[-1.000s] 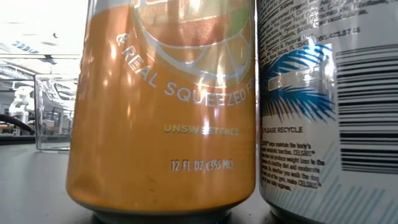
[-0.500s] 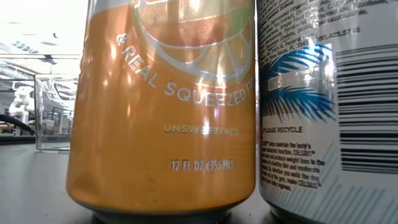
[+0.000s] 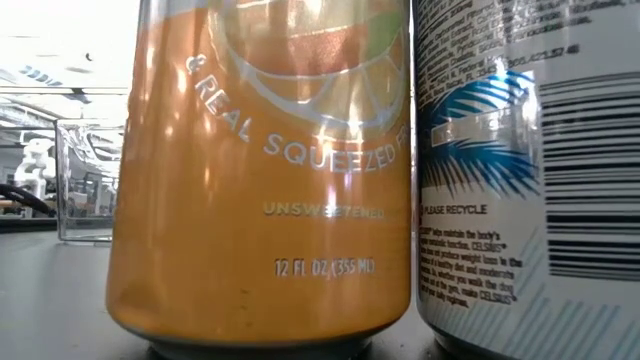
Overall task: Sort soda cans
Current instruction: Put the pink soda can into the center transparent bin
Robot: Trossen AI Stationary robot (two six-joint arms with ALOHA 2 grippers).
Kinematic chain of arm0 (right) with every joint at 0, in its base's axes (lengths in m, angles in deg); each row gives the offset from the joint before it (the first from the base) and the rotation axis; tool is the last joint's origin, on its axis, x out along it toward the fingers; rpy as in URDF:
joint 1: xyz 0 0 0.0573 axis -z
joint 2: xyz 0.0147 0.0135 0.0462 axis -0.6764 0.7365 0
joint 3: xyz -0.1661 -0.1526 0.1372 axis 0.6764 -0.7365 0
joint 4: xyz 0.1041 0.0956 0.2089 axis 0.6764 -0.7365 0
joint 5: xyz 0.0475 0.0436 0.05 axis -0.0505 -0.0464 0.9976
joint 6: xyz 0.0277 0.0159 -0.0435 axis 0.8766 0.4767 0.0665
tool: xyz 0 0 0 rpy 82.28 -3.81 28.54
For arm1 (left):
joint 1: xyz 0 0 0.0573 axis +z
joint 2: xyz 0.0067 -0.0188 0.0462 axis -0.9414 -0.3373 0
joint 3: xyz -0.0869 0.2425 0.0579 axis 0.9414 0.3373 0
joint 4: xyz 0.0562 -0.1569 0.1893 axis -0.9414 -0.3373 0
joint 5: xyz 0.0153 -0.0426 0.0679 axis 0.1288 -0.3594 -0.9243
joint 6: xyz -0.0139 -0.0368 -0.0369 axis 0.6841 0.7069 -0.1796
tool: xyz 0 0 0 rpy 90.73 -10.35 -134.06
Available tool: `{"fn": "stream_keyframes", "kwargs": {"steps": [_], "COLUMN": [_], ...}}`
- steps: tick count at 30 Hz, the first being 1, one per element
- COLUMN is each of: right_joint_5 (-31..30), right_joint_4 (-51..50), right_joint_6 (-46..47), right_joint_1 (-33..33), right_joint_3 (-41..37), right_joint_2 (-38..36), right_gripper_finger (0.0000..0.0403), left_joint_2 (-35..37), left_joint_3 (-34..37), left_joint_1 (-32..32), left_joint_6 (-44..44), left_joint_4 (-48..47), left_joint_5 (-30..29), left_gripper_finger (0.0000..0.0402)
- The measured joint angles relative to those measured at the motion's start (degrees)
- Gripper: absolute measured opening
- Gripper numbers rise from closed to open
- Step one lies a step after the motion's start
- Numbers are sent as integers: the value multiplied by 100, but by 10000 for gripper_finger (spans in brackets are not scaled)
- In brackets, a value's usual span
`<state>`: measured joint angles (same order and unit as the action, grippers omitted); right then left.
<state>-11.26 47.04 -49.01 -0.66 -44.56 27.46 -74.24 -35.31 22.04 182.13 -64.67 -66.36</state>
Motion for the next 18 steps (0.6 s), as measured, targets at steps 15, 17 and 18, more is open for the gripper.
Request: {"fn": "stream_keyframes", "kwargs": {"steps": [15, 17, 18], "right_joint_5": [-203, -245, -314], "right_joint_4": [9, 14, 23], "right_joint_6": [497, 596, 649], "right_joint_1": [4, 7, 7], "right_joint_3": [1, 0, 0], "right_joint_2": [0, 0, 0], "right_gripper_finger": [341, 341, 341], "left_joint_2": [-32, -280, -412], "left_joint_3": [-1619, -1860, -1972], "left_joint_1": [3934, 4356, 4539], "left_joint_6": [-6931, -7707, -8057], "left_joint_4": [163, 155, 150], "left_joint_5": [364, 651, 787], "left_gripper_finger": [318, 318, 318]}}
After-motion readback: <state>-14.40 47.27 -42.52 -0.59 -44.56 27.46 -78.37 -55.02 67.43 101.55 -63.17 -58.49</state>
